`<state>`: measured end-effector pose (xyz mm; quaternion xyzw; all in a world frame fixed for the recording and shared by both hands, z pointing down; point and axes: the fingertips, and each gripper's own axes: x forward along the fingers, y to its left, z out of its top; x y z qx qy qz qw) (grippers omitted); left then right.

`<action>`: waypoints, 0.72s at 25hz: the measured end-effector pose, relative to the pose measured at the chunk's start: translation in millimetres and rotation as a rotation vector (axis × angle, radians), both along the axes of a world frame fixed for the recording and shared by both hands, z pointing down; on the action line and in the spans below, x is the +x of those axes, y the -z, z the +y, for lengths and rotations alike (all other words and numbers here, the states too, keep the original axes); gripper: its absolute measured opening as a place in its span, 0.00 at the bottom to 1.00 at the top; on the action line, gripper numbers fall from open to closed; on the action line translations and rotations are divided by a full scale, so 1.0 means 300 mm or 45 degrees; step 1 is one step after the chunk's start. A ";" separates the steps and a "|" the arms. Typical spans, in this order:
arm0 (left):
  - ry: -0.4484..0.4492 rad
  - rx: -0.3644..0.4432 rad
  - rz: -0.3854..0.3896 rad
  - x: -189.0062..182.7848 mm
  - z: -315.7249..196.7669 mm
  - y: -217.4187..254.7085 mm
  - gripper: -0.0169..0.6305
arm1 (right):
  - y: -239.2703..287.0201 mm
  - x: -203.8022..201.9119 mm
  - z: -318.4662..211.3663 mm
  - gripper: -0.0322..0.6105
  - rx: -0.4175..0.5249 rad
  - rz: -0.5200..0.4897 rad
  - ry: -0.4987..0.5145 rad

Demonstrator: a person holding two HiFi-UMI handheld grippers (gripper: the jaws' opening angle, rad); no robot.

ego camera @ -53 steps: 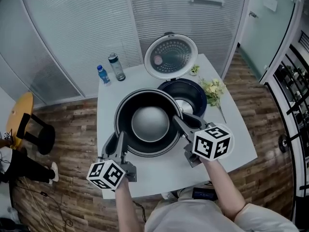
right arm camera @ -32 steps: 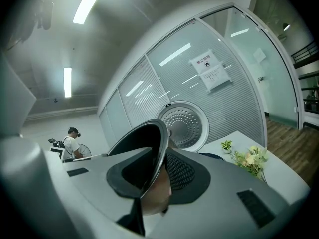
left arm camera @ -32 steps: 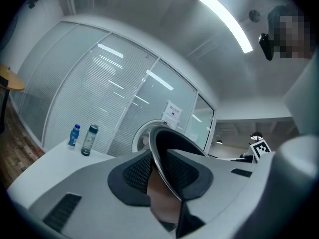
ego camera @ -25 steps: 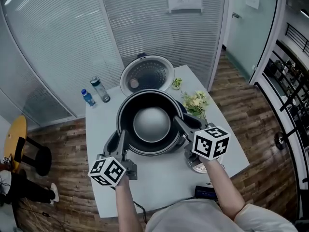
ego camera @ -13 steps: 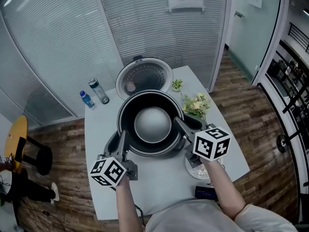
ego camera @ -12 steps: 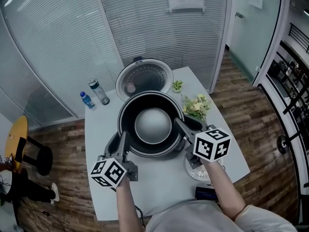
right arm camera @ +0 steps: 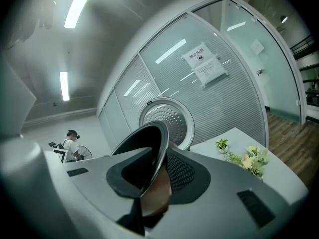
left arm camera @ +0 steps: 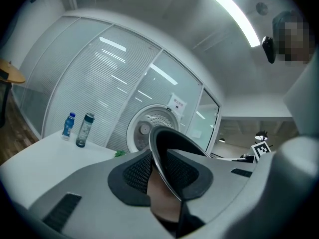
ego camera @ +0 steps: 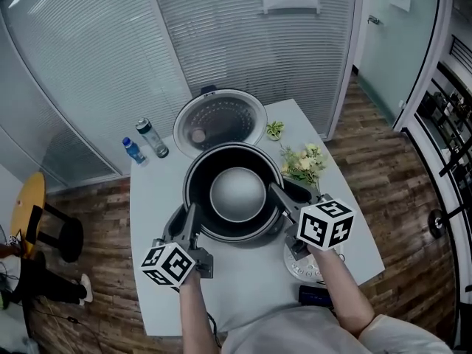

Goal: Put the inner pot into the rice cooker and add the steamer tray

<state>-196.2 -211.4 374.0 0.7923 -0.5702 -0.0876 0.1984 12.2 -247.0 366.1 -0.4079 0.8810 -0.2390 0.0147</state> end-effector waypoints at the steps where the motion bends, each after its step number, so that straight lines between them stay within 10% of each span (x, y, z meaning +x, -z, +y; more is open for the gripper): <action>1: 0.000 -0.005 -0.001 0.002 -0.004 -0.006 0.17 | -0.007 0.003 -0.005 0.20 -0.005 -0.003 -0.003; 18: -0.019 -0.085 -0.013 0.030 -0.088 -0.089 0.17 | -0.111 0.034 -0.078 0.20 -0.101 -0.035 -0.022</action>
